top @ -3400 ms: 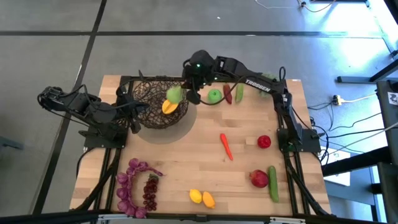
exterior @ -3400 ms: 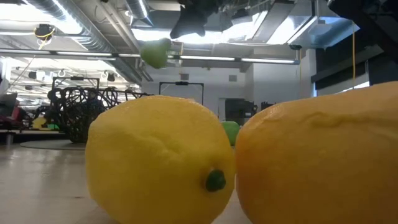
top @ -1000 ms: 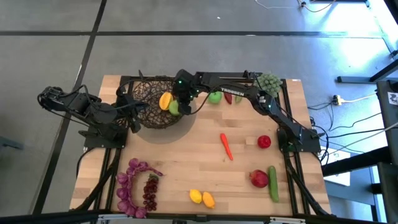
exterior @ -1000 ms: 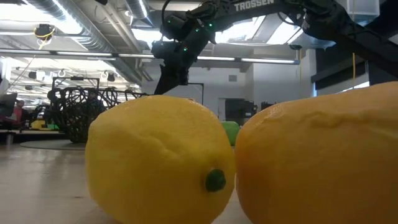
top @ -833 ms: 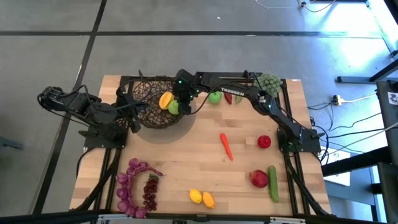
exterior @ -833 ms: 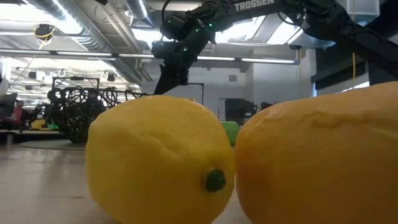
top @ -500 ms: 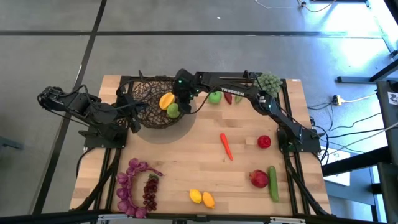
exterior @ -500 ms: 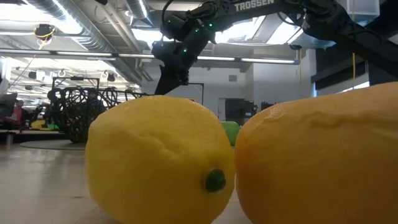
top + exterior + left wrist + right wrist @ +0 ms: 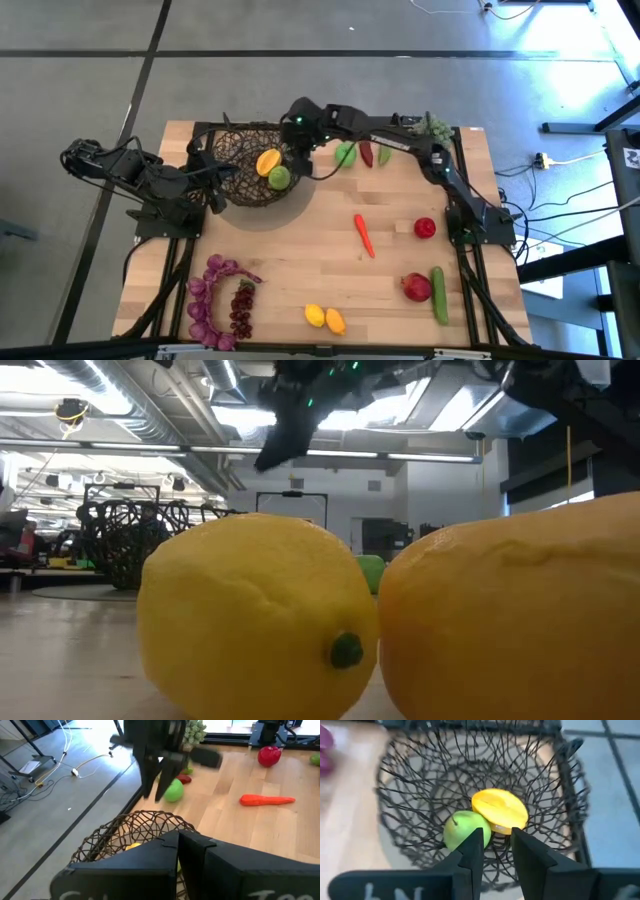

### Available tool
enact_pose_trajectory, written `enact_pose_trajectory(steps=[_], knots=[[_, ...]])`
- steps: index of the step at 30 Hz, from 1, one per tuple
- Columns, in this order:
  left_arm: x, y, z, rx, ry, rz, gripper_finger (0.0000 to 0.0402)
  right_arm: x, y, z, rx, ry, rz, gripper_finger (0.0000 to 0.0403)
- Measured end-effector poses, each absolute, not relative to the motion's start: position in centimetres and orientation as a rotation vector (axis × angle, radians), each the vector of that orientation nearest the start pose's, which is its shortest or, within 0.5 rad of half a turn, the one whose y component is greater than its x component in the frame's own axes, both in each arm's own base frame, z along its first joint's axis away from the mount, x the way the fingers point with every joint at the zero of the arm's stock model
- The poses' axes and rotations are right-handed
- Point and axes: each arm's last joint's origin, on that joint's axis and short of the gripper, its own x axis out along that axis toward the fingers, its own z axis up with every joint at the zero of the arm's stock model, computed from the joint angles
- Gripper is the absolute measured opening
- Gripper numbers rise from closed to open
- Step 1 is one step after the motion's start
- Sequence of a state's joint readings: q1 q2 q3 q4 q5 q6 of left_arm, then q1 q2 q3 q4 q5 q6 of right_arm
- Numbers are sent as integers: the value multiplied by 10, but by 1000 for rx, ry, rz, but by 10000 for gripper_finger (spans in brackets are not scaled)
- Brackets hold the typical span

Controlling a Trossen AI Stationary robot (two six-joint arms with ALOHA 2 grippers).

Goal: Build produce basket
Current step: Put the green apple into the black wire basket

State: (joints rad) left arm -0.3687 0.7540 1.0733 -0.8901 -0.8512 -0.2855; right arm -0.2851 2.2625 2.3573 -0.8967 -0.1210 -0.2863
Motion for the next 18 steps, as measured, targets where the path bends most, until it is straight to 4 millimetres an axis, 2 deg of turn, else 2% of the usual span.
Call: enact_pose_trajectory(steps=[4,11,15,18], knots=[[115,-21,371,27,393,531,0,461,-123,343,-164,802,-23,94],[115,-22,371,-85,381,508,19,443,-102,358,-228,888,0,94],[115,-22,371,-137,368,516,53,427,-96,367,-163,954,-16,94],[115,-22,371,-156,363,520,79,413,-93,373,-53,1012,-60,94]])
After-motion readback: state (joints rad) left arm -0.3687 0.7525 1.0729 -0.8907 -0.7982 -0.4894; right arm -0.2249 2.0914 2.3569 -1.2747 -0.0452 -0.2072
